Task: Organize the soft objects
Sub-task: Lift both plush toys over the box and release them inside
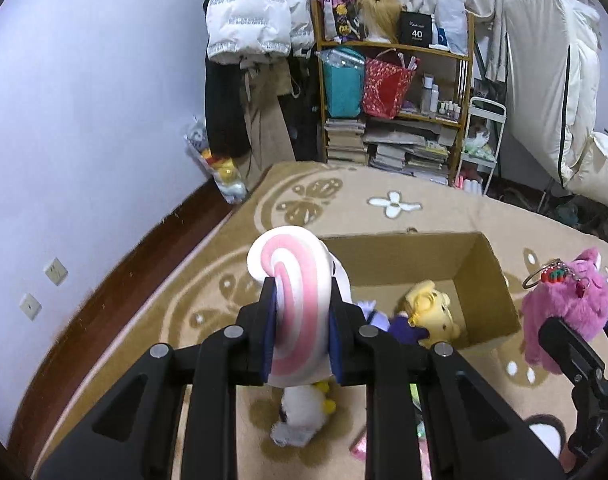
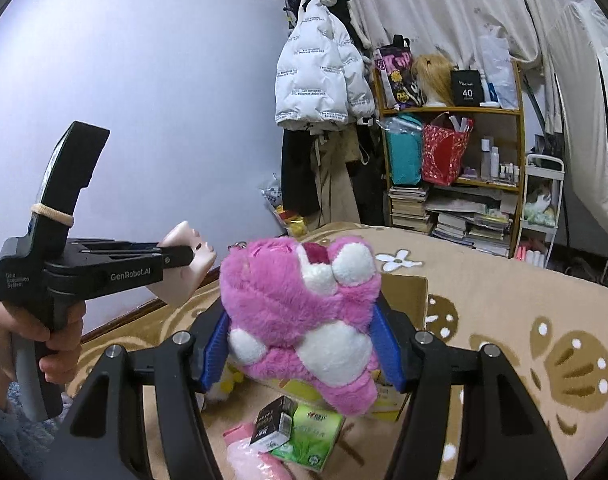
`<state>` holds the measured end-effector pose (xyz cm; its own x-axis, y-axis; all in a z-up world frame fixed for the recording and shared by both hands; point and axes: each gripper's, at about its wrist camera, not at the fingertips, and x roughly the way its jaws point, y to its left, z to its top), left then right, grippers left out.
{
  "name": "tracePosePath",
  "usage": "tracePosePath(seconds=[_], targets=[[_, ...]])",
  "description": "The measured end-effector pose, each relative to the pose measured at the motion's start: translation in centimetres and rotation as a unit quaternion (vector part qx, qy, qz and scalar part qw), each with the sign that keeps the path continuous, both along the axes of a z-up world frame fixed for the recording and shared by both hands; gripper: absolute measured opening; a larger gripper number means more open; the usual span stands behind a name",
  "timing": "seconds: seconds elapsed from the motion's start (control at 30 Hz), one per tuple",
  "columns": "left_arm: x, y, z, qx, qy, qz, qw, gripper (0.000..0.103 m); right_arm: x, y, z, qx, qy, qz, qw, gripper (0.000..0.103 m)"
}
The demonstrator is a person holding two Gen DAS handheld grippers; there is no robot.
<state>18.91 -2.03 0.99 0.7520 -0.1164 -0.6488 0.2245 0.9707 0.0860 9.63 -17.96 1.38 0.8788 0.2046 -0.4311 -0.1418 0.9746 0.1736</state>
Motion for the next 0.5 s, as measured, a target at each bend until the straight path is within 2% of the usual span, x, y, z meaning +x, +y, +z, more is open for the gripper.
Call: tracePosePath(seconds=[0.2, 0.5], targets=[[1.3, -0.5, -0.7, -0.007, -0.009, -0.001, 0.9999, 0.021, 2.2, -0.7, -0.2, -0.001, -0.003, -0.007, 1.000, 0.066], [1.2, -2.5, -2.4, 0.013, -0.017, -0.028, 0.9994, 0.022, 4.1, -1.3, -2.2, -0.016, -0.005, 0.002, 1.000, 0.066]])
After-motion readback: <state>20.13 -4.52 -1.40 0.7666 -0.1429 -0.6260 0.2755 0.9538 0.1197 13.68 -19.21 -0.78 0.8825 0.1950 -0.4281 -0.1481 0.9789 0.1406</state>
